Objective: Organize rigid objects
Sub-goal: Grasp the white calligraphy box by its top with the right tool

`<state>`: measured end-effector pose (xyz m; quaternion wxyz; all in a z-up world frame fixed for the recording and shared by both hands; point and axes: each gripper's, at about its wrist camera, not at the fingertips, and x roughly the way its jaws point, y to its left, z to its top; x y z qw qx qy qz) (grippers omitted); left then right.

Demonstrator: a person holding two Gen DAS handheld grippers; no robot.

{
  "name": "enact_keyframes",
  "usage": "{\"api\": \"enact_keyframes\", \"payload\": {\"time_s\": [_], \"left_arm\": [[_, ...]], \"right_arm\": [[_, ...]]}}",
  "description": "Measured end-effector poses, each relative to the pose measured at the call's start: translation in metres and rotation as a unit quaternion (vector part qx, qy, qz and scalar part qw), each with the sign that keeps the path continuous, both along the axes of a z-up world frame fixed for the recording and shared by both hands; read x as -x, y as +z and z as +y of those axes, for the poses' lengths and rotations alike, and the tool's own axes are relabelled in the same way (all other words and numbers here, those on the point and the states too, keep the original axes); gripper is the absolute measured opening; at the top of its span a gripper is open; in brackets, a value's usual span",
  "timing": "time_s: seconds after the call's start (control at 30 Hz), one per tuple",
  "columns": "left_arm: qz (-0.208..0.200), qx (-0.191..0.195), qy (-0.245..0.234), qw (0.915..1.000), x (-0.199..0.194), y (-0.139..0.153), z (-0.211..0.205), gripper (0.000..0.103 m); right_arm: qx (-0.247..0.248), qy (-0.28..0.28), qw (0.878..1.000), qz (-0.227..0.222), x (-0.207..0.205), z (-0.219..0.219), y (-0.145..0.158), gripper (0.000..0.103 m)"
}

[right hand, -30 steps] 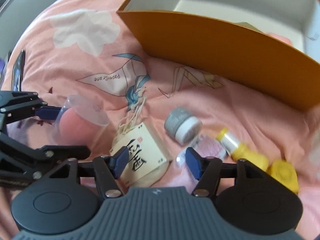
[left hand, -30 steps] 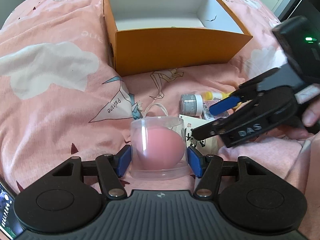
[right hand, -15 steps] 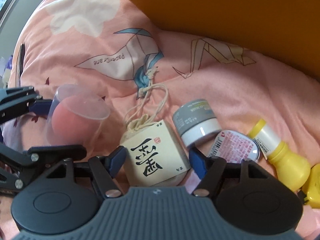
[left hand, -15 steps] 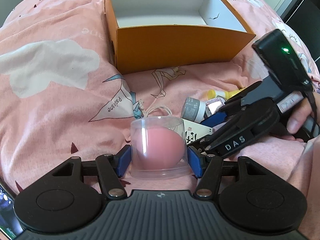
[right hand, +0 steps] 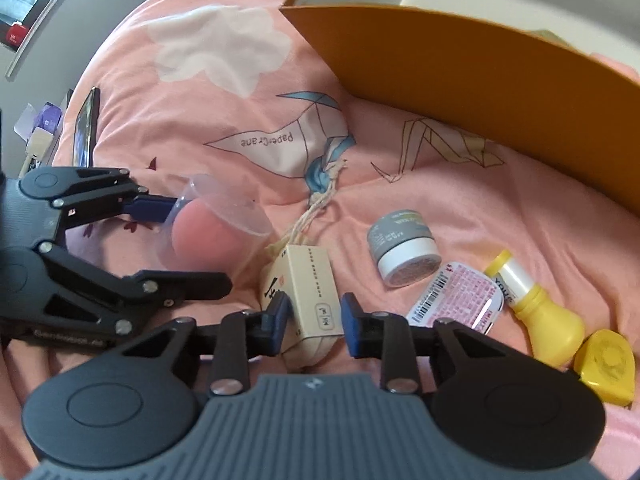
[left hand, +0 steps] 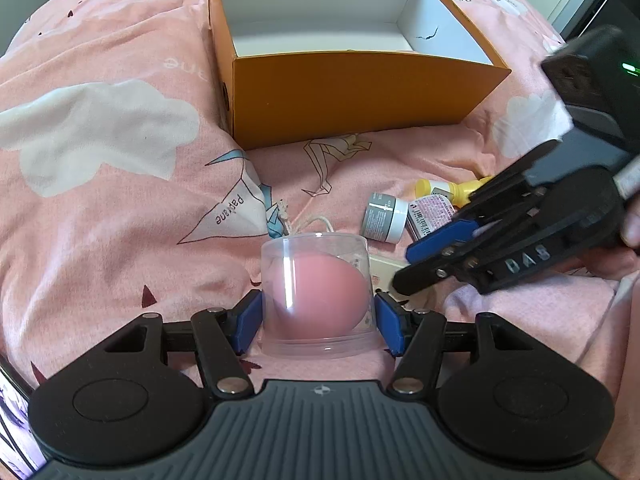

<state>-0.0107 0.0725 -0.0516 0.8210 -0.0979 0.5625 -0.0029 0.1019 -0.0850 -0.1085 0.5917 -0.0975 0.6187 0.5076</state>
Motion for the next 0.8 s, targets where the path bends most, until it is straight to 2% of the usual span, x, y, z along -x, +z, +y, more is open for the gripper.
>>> {"api": "enact_keyframes", "payload": {"time_s": [0.1,0.23,0.4,0.43,0.57,0.63,0.7,0.8], "left_arm": [[-0.001,0.000,0.001,1.0000,0.001,0.000,0.000,0.070],[0.001,-0.002,0.001,1.0000,0.000,0.000,0.000,0.070],[0.001,-0.001,0.004,1.0000,-0.002,-0.003,0.000,0.070],[0.001,-0.001,0.004,1.0000,-0.002,-0.003,0.000,0.070],[-0.003,0.001,0.006,1.0000,-0.001,-0.003,0.002,0.070],[-0.004,0.002,0.008,1.0000,0.000,-0.003,0.003,0.070],[-0.004,0.001,0.008,1.0000,0.000,-0.002,0.003,0.070],[-0.006,-0.001,0.006,1.0000,0.000,-0.002,0.002,0.070]], "right_arm": [[0.002,-0.007,0.999,0.040,-0.014,0.003,-0.017,0.035],[0.021,-0.014,0.996,0.091,-0.025,0.011,-0.049,0.056],[0.019,0.021,0.995,0.096,-0.015,0.026,-0.061,0.075],[0.020,0.029,0.995,0.089,-0.010,0.028,-0.061,0.075],[0.020,0.032,0.997,0.063,-0.001,0.028,-0.050,0.068],[0.015,0.021,0.998,0.058,-0.003,0.020,-0.039,0.046],[0.001,0.012,0.998,0.057,-0.005,0.011,-0.024,0.035],[-0.021,0.024,0.998,0.063,-0.002,0.001,-0.005,0.027]]}}
